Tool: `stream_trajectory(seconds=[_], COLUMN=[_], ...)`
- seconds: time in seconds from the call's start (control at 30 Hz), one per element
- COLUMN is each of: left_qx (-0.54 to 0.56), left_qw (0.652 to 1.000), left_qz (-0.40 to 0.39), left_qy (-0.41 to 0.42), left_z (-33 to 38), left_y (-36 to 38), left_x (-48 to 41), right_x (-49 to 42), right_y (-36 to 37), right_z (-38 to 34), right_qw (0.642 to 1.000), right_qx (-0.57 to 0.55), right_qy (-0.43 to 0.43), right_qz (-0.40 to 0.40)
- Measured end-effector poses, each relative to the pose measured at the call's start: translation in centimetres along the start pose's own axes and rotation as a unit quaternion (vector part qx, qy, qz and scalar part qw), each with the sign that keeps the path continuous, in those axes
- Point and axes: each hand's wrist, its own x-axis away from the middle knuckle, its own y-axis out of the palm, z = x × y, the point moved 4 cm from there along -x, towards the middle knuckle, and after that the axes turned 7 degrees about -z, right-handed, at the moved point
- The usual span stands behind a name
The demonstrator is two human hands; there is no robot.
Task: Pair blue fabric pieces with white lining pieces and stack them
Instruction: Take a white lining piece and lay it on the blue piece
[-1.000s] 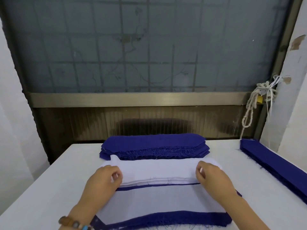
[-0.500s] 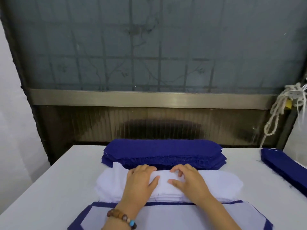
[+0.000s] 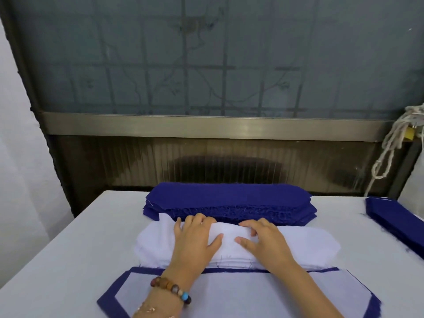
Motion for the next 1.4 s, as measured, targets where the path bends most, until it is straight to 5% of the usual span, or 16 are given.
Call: stream_trajectory(seconds=[0.7,1.0,1.4], left_qx=[0.053,0.06,0.022], left_qw=[0.983,0.942,0.999], left_qz=[0.166,0.28,0.034], left_qy=[0.051,0.176,-0.011], left_z=[0.4,0.6,-4.6], left_y=[-3.4,-4.2,-3.1], left_x=[0.7,1.4,0.0], right_x=[0.9,0.8,1.0], right_y=[-0.4,0.0,-1.8], right_z=[-0.5,-0.4,1.2], right_qw=[0.994,0.995,0.986], right_qx=[-0.041,-0.019,0.108], right_qy=[-0.036,-0.062,0.035], right_qz=[0.09,0.074,0.122])
